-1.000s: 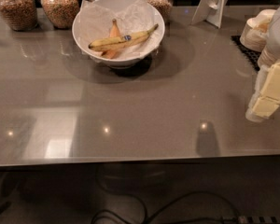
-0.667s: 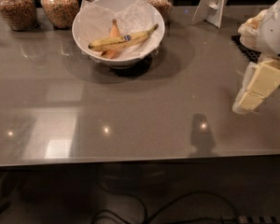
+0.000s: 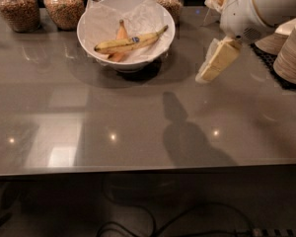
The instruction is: Pick banana from white bowl
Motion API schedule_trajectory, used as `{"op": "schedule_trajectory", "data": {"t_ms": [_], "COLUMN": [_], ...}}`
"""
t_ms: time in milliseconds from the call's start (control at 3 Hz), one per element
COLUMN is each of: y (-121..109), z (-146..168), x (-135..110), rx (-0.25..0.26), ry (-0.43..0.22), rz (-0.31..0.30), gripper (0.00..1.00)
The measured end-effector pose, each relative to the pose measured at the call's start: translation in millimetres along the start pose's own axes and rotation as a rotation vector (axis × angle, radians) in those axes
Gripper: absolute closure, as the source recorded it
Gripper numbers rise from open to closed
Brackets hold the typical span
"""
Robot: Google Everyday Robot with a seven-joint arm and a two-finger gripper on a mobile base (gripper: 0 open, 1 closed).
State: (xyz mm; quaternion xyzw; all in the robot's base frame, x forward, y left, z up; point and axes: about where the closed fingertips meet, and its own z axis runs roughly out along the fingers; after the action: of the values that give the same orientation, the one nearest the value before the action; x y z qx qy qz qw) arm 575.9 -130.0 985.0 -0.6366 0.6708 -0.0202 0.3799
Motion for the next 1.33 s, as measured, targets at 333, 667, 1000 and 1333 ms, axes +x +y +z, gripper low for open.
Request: {"op": "schedule_trajectory", "data": {"t_ms": [333, 667, 1000, 1333], "y": [-41, -41, -43, -62], "z": [44, 44, 48, 75], "x": [-39, -39, -42, -50], "rx": [0.009, 0.009, 0.015, 0.034], "ry": [-0.137, -0.137, -0.141, -0.163], "rz": [-0.067, -0.067, -0.092, -0.172], "gripper": [0.00, 0.00, 0.00, 0.00]}}
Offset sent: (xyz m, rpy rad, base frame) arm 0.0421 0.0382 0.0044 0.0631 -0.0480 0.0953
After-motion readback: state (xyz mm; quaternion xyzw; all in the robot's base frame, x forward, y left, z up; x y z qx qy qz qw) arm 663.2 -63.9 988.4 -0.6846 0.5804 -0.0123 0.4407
